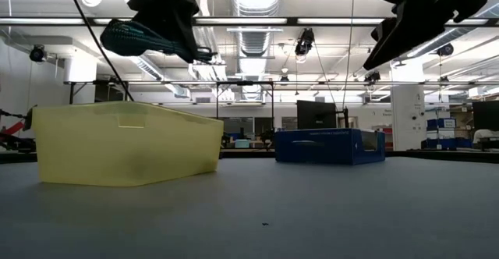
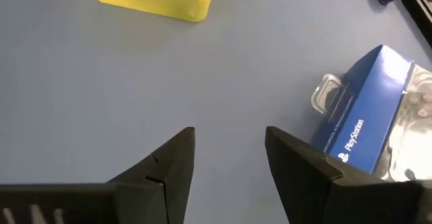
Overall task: Pick and place USB-C Cables
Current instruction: Put the blue charger cable into the yellow bin
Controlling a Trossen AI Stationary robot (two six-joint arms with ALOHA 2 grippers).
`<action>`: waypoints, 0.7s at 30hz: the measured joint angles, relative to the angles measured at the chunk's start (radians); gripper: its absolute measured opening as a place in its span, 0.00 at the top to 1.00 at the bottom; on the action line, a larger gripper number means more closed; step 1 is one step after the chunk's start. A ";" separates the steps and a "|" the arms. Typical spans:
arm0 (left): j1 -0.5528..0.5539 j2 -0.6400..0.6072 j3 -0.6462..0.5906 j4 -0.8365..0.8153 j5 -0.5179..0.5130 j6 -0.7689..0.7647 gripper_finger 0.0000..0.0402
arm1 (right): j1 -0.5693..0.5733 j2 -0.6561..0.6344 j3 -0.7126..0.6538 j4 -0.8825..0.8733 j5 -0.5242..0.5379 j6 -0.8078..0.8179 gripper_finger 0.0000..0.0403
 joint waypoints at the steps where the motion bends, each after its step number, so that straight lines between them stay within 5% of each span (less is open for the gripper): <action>1: -0.006 0.007 0.003 -0.002 0.005 -0.017 0.97 | 0.000 0.000 0.000 0.000 0.004 -0.007 0.58; 9: -0.048 0.113 0.101 -0.014 0.024 -0.055 0.97 | 0.000 0.000 -0.037 0.002 0.152 -0.049 0.64; 14: -0.057 0.172 0.193 -0.174 0.030 -0.088 0.97 | 0.000 -0.004 -0.074 -0.003 0.262 -0.071 0.68; 21: -0.058 0.255 0.308 -0.407 0.031 -0.118 0.97 | 0.000 -0.040 -0.078 0.004 0.269 -0.075 0.72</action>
